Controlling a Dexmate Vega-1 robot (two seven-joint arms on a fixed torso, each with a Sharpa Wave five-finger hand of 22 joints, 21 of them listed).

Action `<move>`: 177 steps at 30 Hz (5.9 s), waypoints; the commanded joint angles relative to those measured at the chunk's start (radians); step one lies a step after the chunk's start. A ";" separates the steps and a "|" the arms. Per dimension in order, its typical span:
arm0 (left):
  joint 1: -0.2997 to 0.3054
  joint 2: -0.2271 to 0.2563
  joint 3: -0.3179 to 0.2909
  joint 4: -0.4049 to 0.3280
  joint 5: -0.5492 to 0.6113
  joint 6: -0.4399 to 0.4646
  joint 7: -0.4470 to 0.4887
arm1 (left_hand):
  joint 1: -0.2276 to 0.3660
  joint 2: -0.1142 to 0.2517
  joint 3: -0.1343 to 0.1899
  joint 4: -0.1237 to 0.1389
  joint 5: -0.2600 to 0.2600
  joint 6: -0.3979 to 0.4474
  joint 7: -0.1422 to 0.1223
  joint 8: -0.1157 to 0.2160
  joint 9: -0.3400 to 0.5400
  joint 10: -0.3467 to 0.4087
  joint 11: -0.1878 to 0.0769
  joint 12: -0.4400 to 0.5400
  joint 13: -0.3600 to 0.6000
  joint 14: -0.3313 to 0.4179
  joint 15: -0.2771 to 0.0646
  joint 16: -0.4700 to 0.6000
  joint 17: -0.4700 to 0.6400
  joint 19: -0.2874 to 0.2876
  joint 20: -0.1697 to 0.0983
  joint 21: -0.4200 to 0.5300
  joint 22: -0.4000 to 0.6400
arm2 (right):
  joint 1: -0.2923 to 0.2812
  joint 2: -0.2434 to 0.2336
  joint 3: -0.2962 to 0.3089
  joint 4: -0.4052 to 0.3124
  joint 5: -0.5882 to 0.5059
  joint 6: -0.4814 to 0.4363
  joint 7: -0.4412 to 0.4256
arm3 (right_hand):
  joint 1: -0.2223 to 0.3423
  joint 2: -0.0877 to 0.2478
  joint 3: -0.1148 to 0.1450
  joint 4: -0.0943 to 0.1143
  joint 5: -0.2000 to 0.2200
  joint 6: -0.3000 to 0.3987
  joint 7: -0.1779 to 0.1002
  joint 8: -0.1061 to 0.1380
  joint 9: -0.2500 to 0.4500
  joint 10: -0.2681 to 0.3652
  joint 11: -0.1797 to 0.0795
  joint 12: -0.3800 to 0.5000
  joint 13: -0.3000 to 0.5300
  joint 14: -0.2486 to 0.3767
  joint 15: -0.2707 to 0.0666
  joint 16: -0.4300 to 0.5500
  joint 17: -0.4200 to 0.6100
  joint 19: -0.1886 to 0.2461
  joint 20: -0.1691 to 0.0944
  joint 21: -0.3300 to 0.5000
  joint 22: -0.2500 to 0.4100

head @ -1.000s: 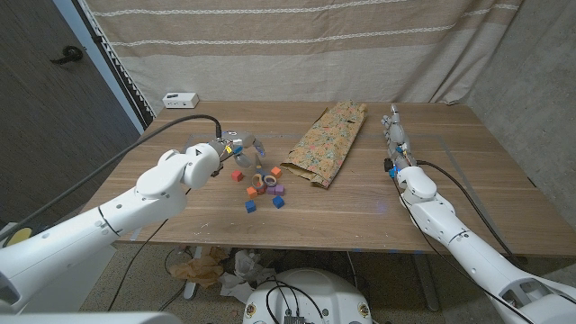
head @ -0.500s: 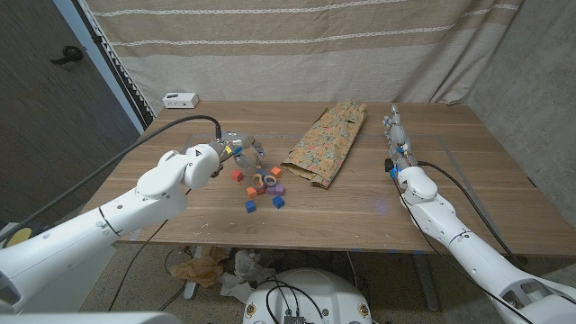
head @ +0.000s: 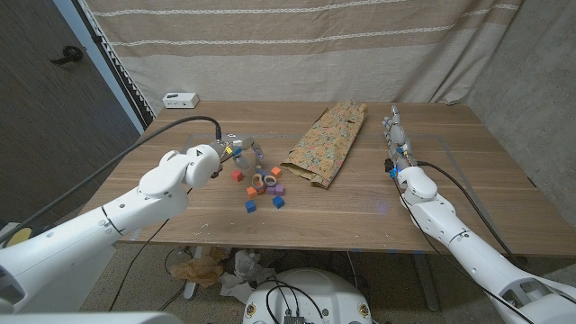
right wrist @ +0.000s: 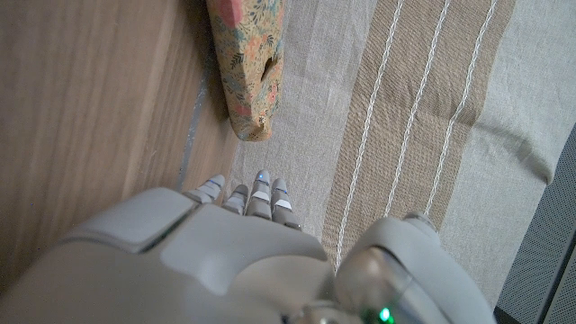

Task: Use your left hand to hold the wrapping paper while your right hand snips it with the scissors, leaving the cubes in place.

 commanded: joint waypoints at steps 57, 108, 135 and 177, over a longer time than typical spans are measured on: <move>-0.023 -0.042 0.055 0.079 0.014 -0.073 0.027 | 0.006 0.027 0.010 0.000 -0.009 0.032 0.000 0.038 0.034 0.004 -0.002 0.005 0.017 0.009 -0.172 0.008 0.003 -0.001 -0.054 0.003 0.003 | 0.005 0.003 -0.013 -0.007 -0.005 -0.019 -0.003 | 0.015 0.009 -0.007 -0.007 0.013 -0.003 -0.002 -0.001 0.005 -0.003 -0.008 -0.004 0.004 -0.005 0.016 0.002 0.003 -0.014 0.015 0.001 0.003; -0.032 -0.042 0.058 0.103 -0.032 -0.081 0.043 | 0.010 0.039 0.016 -0.001 -0.007 0.032 0.000 0.052 0.048 0.009 -0.002 0.005 0.024 0.018 -0.172 0.009 0.005 0.000 -0.048 0.004 0.003 | 0.008 0.010 -0.021 -0.009 -0.008 -0.031 -0.012 | 0.010 0.019 -0.012 -0.003 0.015 0.002 -0.002 0.000 0.005 0.003 -0.005 -0.001 0.005 -0.009 0.026 0.002 0.003 -0.018 0.018 0.001 0.004; -0.037 -0.045 0.064 0.108 -0.034 -0.075 0.030 | 0.006 0.050 0.019 0.004 -0.007 0.024 0.000 0.056 0.056 0.003 -0.002 0.000 0.026 0.017 -0.169 0.009 0.005 0.000 -0.050 0.004 0.003 | -0.007 0.011 -0.020 -0.022 -0.008 -0.029 -0.021 | 0.004 0.022 -0.017 0.001 0.016 0.003 -0.003 0.000 0.005 0.008 -0.010 0.000 0.005 -0.009 0.029 0.003 0.004 -0.022 0.019 0.000 0.004; -0.056 -0.054 0.081 0.133 -0.057 -0.089 0.010 | -0.008 0.060 0.018 0.007 -0.006 0.000 -0.001 0.045 0.049 -0.009 -0.001 -0.006 0.028 0.019 -0.169 0.008 0.004 -0.001 -0.041 0.004 0.003 | 0.002 0.006 -0.023 -0.020 -0.011 -0.035 -0.013 | 0.000 0.027 -0.022 0.004 0.017 0.007 -0.004 0.000 0.005 0.011 -0.007 0.001 0.005 -0.008 0.032 0.004 0.004 -0.024 0.021 0.002 0.004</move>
